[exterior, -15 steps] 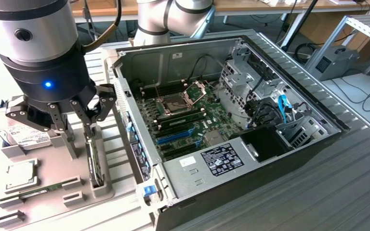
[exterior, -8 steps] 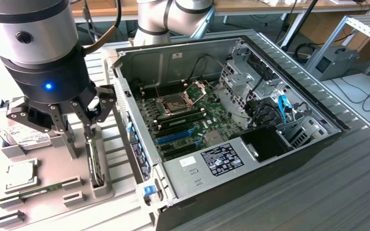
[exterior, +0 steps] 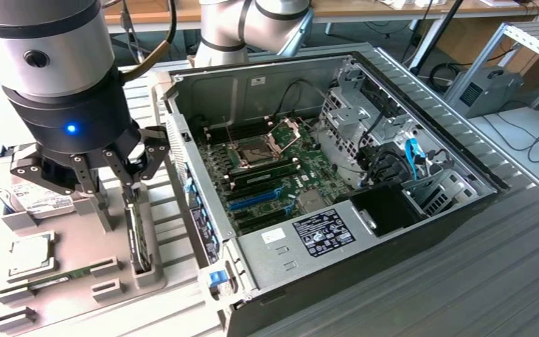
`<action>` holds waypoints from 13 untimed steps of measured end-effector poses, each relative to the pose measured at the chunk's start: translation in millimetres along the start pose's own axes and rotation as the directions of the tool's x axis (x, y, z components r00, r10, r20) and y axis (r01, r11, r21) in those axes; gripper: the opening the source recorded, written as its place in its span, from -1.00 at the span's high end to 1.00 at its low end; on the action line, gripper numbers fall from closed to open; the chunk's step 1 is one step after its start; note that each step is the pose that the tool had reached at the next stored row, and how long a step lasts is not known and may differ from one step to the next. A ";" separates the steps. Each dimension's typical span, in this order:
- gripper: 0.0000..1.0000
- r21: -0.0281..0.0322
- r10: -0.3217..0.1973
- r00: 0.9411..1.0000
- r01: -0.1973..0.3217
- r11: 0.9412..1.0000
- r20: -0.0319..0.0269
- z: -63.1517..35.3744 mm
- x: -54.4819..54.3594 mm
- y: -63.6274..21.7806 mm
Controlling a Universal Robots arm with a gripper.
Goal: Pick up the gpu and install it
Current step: 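Pick up the gpu and move the gpu toward the slot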
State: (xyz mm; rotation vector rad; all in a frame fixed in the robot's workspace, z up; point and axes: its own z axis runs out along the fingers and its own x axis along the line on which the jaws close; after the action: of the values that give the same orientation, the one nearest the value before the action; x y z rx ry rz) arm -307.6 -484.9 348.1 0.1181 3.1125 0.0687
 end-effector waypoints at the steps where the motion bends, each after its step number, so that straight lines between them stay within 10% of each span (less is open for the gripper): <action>1: 0.28 0.000 0.000 1.000 0.000 1.000 0.000 0.1 0.0 0.0; 13: 0.28 0.000 0.000 1.000 0.000 1.000 0.000 4.7 0.3 -0.3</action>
State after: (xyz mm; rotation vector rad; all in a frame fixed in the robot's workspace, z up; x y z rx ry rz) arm -307.8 -484.9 343.4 0.1180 3.1124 0.0689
